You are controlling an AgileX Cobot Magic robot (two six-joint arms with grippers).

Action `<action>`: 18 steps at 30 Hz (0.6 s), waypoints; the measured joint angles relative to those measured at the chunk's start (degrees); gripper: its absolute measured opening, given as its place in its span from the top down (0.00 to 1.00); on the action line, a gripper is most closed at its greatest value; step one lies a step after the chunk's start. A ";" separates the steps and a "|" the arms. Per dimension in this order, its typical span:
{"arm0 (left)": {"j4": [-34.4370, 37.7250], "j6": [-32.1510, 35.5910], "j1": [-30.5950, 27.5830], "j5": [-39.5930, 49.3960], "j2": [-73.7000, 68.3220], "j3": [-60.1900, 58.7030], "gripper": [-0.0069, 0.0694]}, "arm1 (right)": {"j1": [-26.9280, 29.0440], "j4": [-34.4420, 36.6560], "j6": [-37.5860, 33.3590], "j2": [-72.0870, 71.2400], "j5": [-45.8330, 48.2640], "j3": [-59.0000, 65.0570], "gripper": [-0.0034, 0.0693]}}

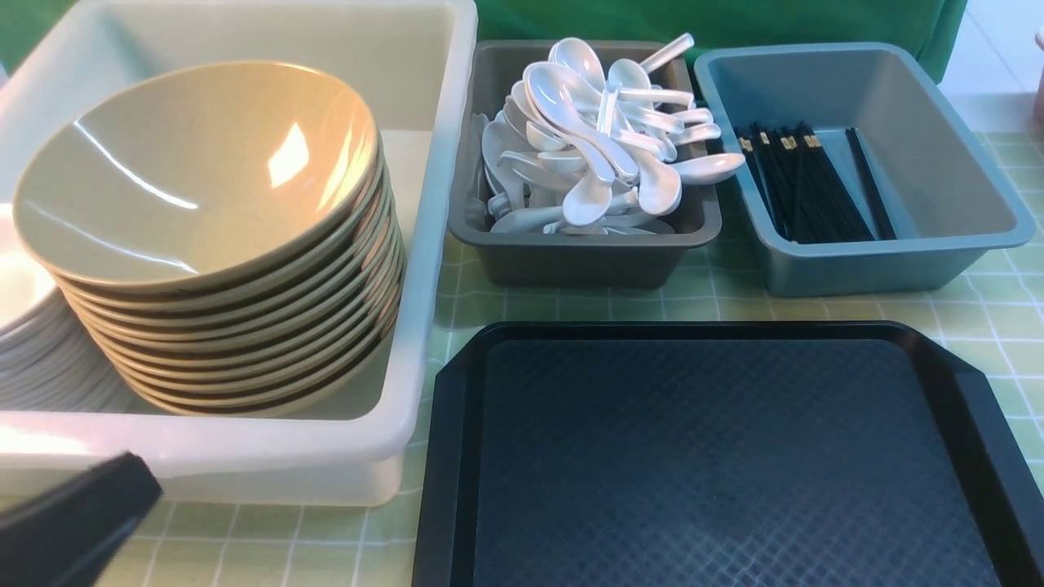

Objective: On green table put chopsticks spoon bowls plates into blue grey white boxes.

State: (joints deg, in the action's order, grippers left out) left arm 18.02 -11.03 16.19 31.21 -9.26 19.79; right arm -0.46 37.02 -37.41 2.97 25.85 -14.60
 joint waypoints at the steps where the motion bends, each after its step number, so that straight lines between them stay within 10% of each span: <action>1: 0.00 -0.07 0.00 0.00 0.00 -1.09 0.91 | 0.00 0.00 0.00 0.00 0.14 0.00 0.92; 18: -1.33 -0.27 -1.03 -0.67 3.81 -9.45 0.91 | 0.00 -0.05 0.00 0.00 0.19 0.00 0.92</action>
State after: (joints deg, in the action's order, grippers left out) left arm 16.70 -11.30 15.15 30.54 -5.46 10.34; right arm -0.46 36.97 -37.41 2.97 26.04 -14.60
